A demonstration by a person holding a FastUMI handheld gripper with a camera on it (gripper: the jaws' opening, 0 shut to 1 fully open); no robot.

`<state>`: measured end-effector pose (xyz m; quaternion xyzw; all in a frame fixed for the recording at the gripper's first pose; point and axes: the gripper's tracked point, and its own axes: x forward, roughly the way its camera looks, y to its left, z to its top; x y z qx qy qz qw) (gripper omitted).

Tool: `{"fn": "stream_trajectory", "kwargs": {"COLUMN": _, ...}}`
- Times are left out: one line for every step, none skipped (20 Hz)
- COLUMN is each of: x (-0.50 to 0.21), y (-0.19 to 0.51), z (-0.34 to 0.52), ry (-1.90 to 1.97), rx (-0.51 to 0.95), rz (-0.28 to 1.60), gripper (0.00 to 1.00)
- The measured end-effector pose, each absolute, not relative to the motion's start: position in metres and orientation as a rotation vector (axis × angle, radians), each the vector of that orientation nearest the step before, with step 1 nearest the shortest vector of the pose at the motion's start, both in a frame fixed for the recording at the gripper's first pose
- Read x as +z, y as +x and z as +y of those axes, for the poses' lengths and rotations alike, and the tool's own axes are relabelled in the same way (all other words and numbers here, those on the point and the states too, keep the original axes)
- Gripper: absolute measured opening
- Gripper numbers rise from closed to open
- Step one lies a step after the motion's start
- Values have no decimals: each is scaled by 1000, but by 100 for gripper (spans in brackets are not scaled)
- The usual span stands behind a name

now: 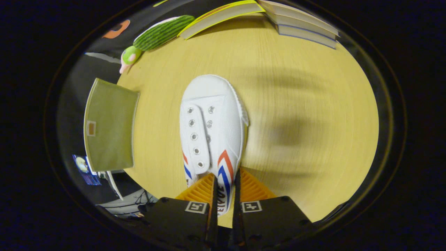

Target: Open the storage box then place both shoes into the box .Put the left shoe in first, then the right shoe, with the right side of both shoes facing outward in a uniform manner.

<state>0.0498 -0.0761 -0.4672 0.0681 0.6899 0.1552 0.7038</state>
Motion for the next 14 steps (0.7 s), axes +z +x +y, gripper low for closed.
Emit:
{"fn": "stream_trajectory", "kwargs": {"x": -466, "y": 48, "z": -75, "ry": 197, "rx": 337, "rz": 1537, "gripper": 9}}
{"fn": "stream_trajectory", "kwargs": {"x": -463, "y": 45, "z": -73, "ry": 255, "rx": 327, "rz": 1541, "gripper": 9}}
{"fn": "stream_trajectory", "kwargs": {"x": -461, "y": 43, "z": -68, "ry": 317, "rx": 308, "rz": 1548, "gripper": 8}}
{"fn": "stream_trajectory", "kwargs": {"x": -460, "y": 42, "z": -62, "ry": 372, "rx": 301, "rz": 1557, "gripper": 7}}
{"fn": "stream_trajectory", "kwargs": {"x": -459, "y": 40, "z": -58, "ry": 415, "rx": 298, "rz": 1561, "gripper": 7}}
{"fn": "stream_trajectory", "kwargs": {"x": -457, "y": 39, "z": -56, "ry": 443, "rx": 299, "rz": 1565, "gripper": 7}}
{"fn": "stream_trajectory", "kwargs": {"x": -454, "y": 38, "z": -56, "ry": 464, "rx": 290, "rz": 1567, "gripper": 7}}
{"fn": "stream_trajectory", "kwargs": {"x": -452, "y": 41, "z": -54, "ry": 479, "rx": 297, "rz": 1569, "gripper": 7}}
{"fn": "stream_trajectory", "kwargs": {"x": -450, "y": 43, "z": -54, "ry": 498, "rx": 297, "rz": 1564, "gripper": 7}}
{"fn": "stream_trajectory", "kwargs": {"x": -451, "y": 44, "z": -53, "ry": 506, "rx": 303, "rz": 1559, "gripper": 7}}
{"fn": "stream_trajectory", "kwargs": {"x": -449, "y": 47, "z": -54, "ry": 505, "rx": 311, "rz": 1547, "gripper": 7}}
{"fn": "stream_trajectory", "kwargs": {"x": -450, "y": 49, "z": -57, "ry": 499, "rx": 310, "rz": 1533, "gripper": 7}}
{"fn": "stream_trajectory", "kwargs": {"x": -451, "y": 49, "z": -57, "ry": 488, "rx": 311, "rz": 1520, "gripper": 7}}
{"fn": "stream_trajectory", "kwargs": {"x": -452, "y": 48, "z": -56, "ry": 483, "rx": 309, "rz": 1510, "gripper": 7}}
